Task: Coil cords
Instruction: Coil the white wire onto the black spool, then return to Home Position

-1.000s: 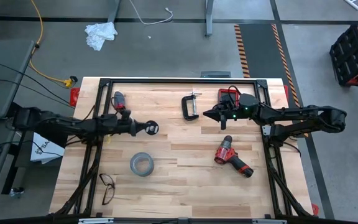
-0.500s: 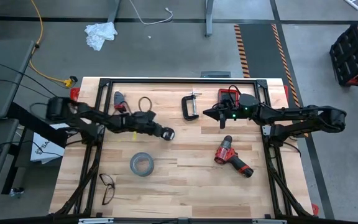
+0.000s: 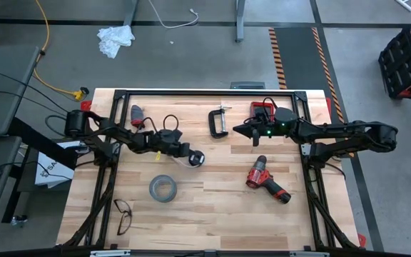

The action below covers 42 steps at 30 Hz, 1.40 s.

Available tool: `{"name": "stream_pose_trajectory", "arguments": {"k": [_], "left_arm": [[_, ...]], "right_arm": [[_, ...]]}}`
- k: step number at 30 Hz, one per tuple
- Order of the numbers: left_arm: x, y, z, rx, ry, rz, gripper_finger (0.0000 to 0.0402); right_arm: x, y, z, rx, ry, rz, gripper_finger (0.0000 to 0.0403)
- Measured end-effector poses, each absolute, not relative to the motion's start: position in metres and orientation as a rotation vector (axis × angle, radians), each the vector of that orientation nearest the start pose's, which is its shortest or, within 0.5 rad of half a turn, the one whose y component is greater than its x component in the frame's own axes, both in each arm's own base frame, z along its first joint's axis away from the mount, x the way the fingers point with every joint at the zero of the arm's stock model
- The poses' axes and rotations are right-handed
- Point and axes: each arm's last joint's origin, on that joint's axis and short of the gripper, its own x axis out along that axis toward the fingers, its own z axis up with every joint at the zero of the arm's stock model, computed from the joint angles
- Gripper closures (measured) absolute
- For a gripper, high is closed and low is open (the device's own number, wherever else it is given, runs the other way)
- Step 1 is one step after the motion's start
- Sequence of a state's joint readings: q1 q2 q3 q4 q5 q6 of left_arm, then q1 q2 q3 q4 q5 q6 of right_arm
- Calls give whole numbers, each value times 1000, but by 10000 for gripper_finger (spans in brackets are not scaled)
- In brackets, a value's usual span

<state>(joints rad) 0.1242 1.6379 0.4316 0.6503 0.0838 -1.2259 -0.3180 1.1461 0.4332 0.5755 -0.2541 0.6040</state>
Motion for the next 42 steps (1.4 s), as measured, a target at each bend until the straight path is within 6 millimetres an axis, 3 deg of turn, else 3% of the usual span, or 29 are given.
{"name": "stream_pose_trajectory", "arguments": {"k": [13,23,28,34,39,42], "left_arm": [[259,39,107,-1241,458,417,255],[250,65,106,-1204,507,394,214],[244,77,108,-1167,556,304,213],[227,88,129,-1060,503,207,228],[195,89,150,-940,389,210,270],[177,78,159,-875,297,177,328]], "right_arm": [[221,-65,218,663,96,-82,403],[221,-65,217,666,105,-83,403],[221,-65,216,667,114,-86,402],[221,-65,215,670,122,-88,402],[221,-65,215,682,122,-89,402],[221,-65,215,697,122,-90,402]]}}
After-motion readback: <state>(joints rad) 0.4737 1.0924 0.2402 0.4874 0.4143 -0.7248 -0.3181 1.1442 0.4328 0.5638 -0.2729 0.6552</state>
